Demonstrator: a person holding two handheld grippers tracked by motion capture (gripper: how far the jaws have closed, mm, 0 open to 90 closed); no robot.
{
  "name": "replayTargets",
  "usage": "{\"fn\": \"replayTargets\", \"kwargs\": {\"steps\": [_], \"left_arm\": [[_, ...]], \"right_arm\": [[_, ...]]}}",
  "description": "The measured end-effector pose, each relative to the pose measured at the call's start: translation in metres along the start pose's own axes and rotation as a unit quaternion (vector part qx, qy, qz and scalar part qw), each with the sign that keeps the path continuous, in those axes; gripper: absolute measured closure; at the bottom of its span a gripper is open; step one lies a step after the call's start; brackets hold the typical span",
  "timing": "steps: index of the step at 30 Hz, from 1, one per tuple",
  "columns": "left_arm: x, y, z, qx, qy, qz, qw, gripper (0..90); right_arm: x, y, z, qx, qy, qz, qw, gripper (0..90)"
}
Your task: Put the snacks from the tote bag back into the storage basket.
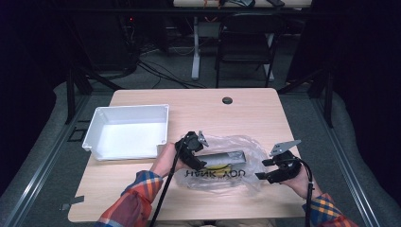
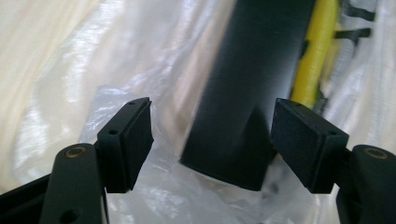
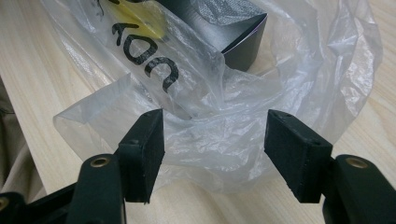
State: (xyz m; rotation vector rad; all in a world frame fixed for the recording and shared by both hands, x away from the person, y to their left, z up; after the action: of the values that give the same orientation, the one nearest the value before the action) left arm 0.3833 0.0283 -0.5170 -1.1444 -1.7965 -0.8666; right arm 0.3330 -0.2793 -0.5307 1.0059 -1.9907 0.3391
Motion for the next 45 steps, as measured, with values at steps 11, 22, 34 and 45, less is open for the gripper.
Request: {"fn": "replayTargets", "kwargs": {"steps": [11, 22, 34, 45], "left_arm": [[-0.013, -0.011, -0.004, -0.066, 0.031, 0.016, 0.9972, 29.3], [-0.012, -0.012, -0.018, -0.102, 0.043, 0.014, 0.9937, 29.6], [-0.033, -0.014, -0.024, -0.129, 0.086, 0.027, 0.9875, 37.9], [-0.040, -0.010, -0.022, -0.128, 0.096, 0.053, 0.9856, 40.4]], "right_arm": [[-0.001, -0.002, 0.002, -0.003, 0.006, -0.005, 1.0000, 37.6], [-0.002, -0.002, 0.002, -0.002, 0.008, -0.004, 1.0000, 37.6], [-0.003, -0.003, 0.003, -0.007, 0.010, -0.004, 0.9999, 37.1], [-0.004, -0.002, 0.003, -0.006, 0.012, -0.004, 0.9999, 36.8]]}}
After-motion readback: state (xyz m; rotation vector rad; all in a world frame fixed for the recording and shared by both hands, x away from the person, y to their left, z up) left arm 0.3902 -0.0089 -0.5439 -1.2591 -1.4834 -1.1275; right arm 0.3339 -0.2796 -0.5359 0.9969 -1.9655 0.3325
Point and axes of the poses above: each handheld gripper's, and its own axes: x roughly backward along the jaws, z roughly out of its underside, y roughly to its left, the point moved 2 cm from there along -x, roughly forward along the jaws, and after that the axes turned 3 degrees about -x, right-handed, at the moved point
